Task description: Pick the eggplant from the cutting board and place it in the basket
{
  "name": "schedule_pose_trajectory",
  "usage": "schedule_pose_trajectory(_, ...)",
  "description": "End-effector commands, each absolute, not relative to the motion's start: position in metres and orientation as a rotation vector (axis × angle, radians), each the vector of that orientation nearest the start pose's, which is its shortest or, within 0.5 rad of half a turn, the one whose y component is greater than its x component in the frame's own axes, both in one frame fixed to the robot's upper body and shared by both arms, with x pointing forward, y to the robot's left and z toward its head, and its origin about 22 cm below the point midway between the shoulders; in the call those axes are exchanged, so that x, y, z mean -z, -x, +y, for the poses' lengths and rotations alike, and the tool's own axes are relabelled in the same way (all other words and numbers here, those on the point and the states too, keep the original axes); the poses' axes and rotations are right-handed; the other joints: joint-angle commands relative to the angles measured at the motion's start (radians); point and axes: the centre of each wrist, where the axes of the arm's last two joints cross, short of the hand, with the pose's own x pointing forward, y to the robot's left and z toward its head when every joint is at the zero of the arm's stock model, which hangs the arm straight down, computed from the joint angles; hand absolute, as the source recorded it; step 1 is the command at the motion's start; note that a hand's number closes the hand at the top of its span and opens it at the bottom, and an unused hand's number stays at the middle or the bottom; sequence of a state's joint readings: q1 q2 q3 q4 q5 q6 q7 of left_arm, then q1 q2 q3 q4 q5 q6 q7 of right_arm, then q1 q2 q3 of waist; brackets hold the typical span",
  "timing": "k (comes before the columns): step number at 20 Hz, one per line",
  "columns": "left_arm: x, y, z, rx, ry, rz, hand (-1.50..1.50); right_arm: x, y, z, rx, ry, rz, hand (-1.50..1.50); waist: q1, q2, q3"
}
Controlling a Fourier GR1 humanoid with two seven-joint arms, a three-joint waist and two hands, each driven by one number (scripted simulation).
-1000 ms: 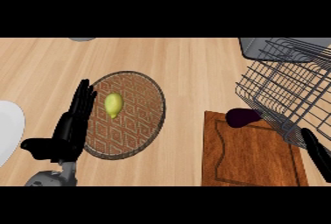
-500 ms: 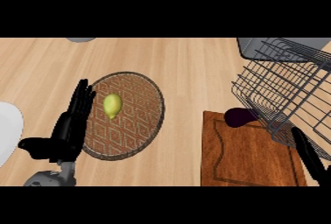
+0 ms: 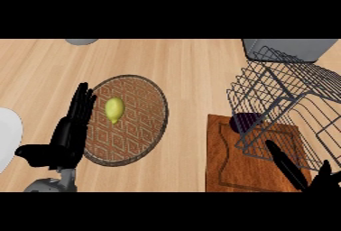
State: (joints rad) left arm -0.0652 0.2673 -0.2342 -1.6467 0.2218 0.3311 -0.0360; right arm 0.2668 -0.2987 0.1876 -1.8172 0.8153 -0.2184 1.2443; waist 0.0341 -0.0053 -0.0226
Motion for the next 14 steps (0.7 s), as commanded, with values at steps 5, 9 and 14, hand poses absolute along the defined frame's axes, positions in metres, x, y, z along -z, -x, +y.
schedule_pose_trajectory(5,-0.039,-0.240,0.230,-0.024,-0.054,-1.680,0.00,-0.007,-0.203,-0.228,-0.032,1.085,-0.152,-1.50,-0.001,0.009,0.018)
schedule_pose_trajectory(9,-0.026,-0.241,0.238,-0.035,-0.073,-1.661,0.00,-0.005,-0.216,-0.214,-0.052,1.091,-0.145,-1.50,-0.010,0.013,0.019)
schedule_pose_trajectory(14,-0.033,-0.239,0.219,-0.039,-0.065,-1.663,0.00,-0.010,-0.230,-0.222,-0.044,1.106,-0.123,-1.50,-0.021,0.008,0.021)
